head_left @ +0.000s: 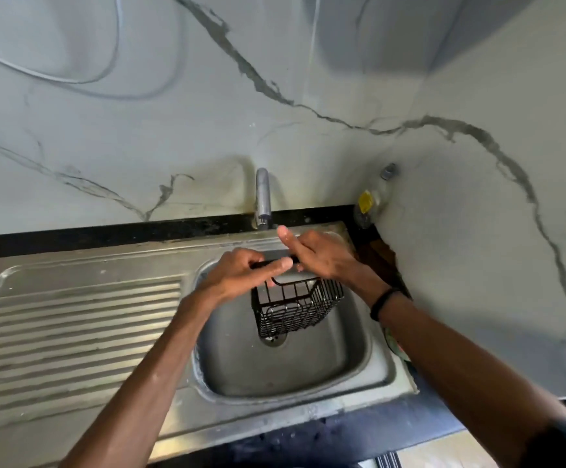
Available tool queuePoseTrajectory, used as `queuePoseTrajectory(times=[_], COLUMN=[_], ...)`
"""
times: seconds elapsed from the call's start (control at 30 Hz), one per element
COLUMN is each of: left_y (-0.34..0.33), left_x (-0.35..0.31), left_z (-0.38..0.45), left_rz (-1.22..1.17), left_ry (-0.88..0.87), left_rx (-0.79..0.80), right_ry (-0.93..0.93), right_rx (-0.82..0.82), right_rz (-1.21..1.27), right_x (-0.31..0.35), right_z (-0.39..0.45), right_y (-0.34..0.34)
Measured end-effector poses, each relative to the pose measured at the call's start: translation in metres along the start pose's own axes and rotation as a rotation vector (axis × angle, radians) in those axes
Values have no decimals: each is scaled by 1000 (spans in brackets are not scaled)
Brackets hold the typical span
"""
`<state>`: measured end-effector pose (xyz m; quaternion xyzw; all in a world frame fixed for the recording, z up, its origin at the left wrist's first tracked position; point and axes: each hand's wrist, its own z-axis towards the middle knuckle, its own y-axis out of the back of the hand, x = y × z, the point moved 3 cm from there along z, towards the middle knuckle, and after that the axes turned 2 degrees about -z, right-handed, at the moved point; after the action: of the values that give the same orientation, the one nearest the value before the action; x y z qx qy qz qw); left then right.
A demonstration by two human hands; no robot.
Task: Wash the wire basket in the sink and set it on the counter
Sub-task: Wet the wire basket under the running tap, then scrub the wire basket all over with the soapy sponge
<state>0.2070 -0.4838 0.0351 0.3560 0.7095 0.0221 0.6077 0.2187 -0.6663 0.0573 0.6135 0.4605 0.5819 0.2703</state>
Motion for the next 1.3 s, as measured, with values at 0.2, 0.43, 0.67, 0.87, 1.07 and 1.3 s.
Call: queuePoseTrajectory(times=[0.2,0.43,0.67,0.87,1.07,1.3], left_y=[-21,-63,-102,-126,-127,-121], left_x=[-31,-5,24,39,50,48], left_z=[-11,-29,-51,-52,-49,-49], left_rz=[181,-103,-740,-1203,-1268,-1358], left_ry=[126,173,498,672,725,755], left_rx=[15,-468,-773,-907,-926,-833], right_ry=[39,-111,-564,-661,-698,-738], right_rx=[-8,-421,-243,-159,-230,-377], right_rz=[93,531,59,-32,42,139], right_x=[4,-35,-174,-218,-224,-209], right_z=[-3,-23,-112,-137,-143,-165], right_y=[11,23,1,-25,-33,-34])
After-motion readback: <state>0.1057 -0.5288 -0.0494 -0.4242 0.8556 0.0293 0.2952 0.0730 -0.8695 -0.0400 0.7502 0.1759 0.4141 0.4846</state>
